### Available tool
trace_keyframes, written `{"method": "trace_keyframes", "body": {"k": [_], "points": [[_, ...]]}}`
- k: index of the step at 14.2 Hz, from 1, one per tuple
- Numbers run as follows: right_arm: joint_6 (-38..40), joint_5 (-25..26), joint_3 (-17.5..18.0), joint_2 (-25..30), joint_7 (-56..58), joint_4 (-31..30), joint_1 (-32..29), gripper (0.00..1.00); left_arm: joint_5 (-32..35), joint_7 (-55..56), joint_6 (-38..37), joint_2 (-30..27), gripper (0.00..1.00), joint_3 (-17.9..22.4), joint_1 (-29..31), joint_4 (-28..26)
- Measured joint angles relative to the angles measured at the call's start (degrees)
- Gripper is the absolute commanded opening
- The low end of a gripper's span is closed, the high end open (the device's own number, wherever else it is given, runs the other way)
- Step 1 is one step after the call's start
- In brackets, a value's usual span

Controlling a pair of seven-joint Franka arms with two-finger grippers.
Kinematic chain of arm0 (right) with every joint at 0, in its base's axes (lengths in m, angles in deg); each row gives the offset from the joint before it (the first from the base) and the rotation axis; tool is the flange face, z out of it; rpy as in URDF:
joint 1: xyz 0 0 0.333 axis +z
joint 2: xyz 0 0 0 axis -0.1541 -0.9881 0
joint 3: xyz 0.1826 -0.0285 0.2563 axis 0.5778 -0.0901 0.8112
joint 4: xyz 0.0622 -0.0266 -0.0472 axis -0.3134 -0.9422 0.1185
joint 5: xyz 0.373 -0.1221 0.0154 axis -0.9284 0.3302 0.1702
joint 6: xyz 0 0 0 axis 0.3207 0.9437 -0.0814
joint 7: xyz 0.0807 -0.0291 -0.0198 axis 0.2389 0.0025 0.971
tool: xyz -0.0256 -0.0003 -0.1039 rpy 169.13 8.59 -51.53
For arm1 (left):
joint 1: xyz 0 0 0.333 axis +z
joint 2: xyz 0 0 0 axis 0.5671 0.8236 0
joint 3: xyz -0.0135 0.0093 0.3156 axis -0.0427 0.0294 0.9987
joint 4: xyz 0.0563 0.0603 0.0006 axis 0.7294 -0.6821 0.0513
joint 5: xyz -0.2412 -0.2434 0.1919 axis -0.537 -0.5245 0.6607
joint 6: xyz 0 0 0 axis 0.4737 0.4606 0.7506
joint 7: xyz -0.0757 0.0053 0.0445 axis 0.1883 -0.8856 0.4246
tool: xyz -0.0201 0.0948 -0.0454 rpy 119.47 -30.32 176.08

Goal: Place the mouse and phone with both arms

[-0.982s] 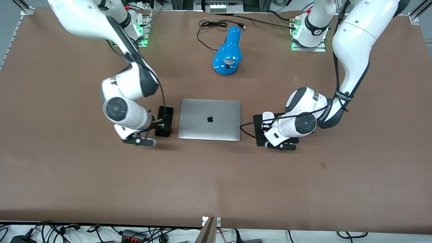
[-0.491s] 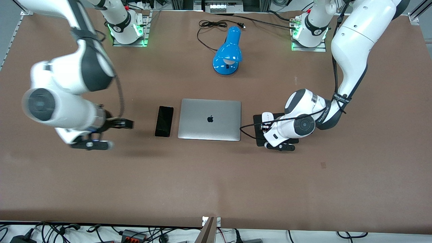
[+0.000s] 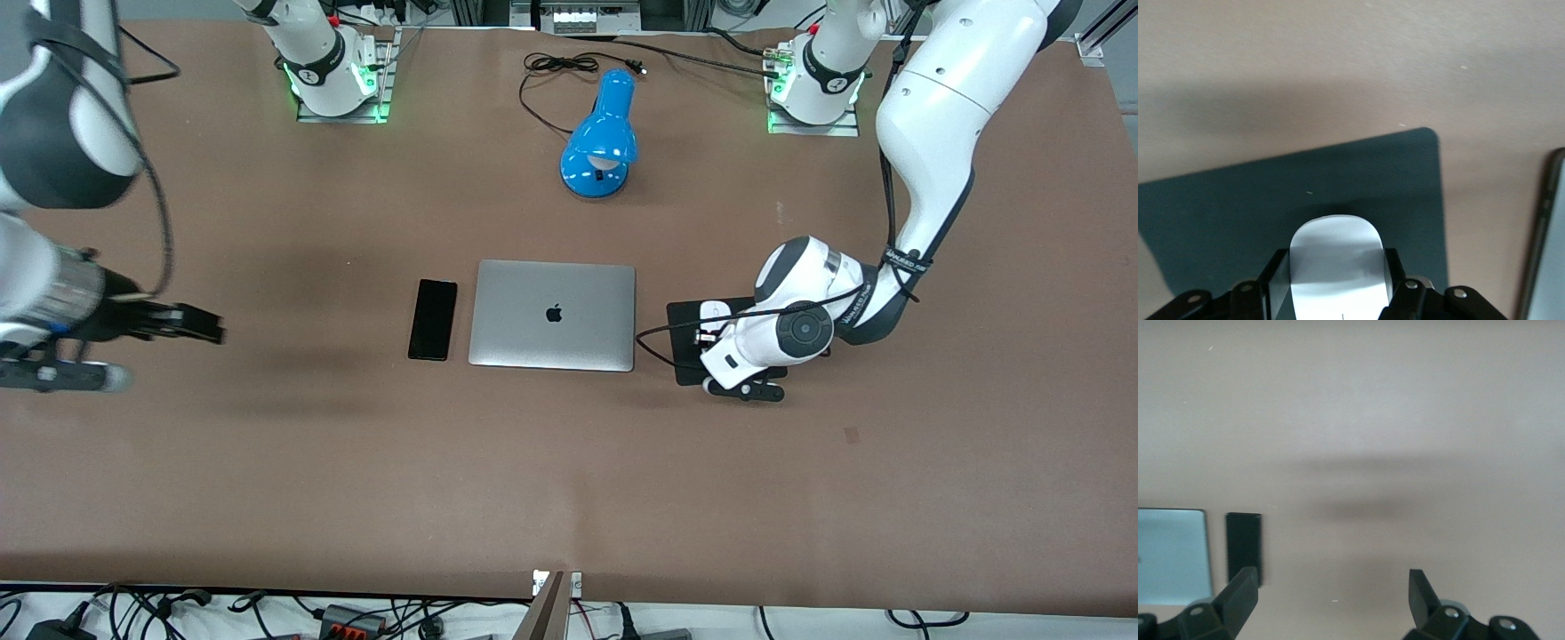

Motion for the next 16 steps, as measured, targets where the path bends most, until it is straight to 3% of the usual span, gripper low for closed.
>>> {"method": "trace_keyframes", "body": {"k": [1, 2, 3, 6, 9, 13, 16], "points": [[0.0, 0.0, -1.2, 1.1, 2.3, 0.0, -0.1, 1.00, 0.7, -0.2, 0.0, 0.0, 0.52, 0.2, 0.4, 0.0], [0.2, 0.0, -2.0, 2.2, 3.7, 0.0, -0.3, 1.00, 1.2, -0.4, 0.1, 0.1, 0.71, 0.6, 0.6, 0.0], [0.5, 0.0, -2.3, 3.1, 4.4, 0.0, -0.7, 1.00, 1.4, -0.5, 0.4, 0.2, 1.00, 0.9, 0.7, 0.0], [1.3, 0.0, -2.5, 5.4, 6.5, -1.1, -2.2, 1.00, 1.7, -0.6, 0.7, 0.1, 1.00, 0.9, 1.2, 0.3], [-0.3, 0.0, -2.5, 8.4, 6.9, -6.2, -2.5, 1.00, 1.7, -0.2, -3.3, -2.5, 1.00, -0.5, 3.0, 1.8], [-5.0, 0.0, -2.4, 16.5, 6.9, -19.1, -2.5, 1.00, -1.9, 1.9, -25.3, -16.9, 1.00, -1.2, 6.8, 6.9], [-5.7, 0.0, -2.4, 22.4, 6.8, -26.6, -2.4, 1.00, -7.2, -2.4, -40.3, -24.7, 1.00, -1.1, 16.0, 13.5]]}}
